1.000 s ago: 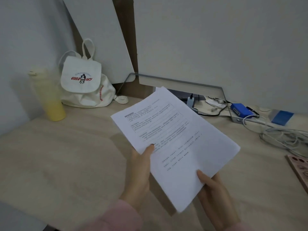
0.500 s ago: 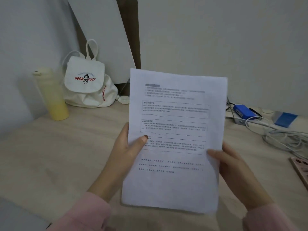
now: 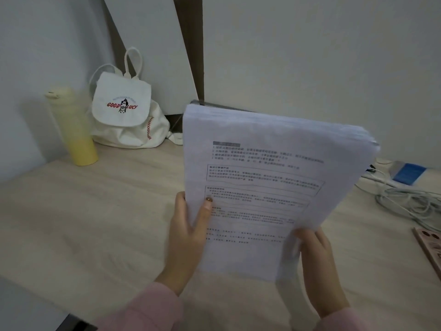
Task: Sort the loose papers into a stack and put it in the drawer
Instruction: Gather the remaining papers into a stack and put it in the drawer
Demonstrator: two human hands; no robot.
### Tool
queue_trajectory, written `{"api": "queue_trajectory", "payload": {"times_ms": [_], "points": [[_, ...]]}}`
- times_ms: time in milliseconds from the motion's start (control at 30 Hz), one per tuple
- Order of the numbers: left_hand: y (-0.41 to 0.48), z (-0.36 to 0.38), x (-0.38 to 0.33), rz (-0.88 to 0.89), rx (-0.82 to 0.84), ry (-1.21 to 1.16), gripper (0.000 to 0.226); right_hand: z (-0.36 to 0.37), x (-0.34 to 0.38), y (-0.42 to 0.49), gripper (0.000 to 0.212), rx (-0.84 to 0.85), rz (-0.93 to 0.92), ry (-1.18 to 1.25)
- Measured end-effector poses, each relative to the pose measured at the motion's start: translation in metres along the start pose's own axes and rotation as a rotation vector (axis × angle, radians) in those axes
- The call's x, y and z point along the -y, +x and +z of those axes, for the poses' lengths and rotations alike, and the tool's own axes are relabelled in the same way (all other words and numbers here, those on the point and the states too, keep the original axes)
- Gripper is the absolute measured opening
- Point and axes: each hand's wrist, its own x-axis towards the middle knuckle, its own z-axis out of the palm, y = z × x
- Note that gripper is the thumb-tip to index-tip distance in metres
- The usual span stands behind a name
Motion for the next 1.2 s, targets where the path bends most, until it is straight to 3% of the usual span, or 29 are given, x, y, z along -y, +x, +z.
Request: {"api": "queue_trajectory", "payload": {"times_ms": [133,333,567,700,867,967,1200], "points": [[0.005,-0.013,-0.006,-0.008,0.007,0.079,0.016,0.003,0.010,0.004,0.033,0.060,0.028,-0.045],[0.024,-0.071,-0.028,-0.034,-0.075,0.205,0.014,0.043,0.021,0.004,0.028,0.323,0.079,-0.097],[0.008,-0.195,-0.051,-0.129,-0.224,0.408,0.010,0.140,0.000,-0.033,0.031,0.650,0.154,-0.128],[-0.021,-0.278,-0.063,-0.324,-0.319,0.482,0.025,0.203,-0.024,-0.077,0.029,0.808,0.242,-0.112],[-0.071,-0.366,-0.072,-0.484,-0.365,0.585,0.029,0.266,-0.055,-0.141,0.029,0.950,0.440,-0.076],[-0.095,-0.402,-0.075,-0.566,-0.361,0.699,0.017,0.289,-0.072,-0.175,0.030,1.037,0.575,-0.094],[-0.116,-0.459,-0.074,-0.961,-0.110,1.017,0.028,0.309,-0.101,-0.232,0.033,1.143,1.054,-0.045]]}}
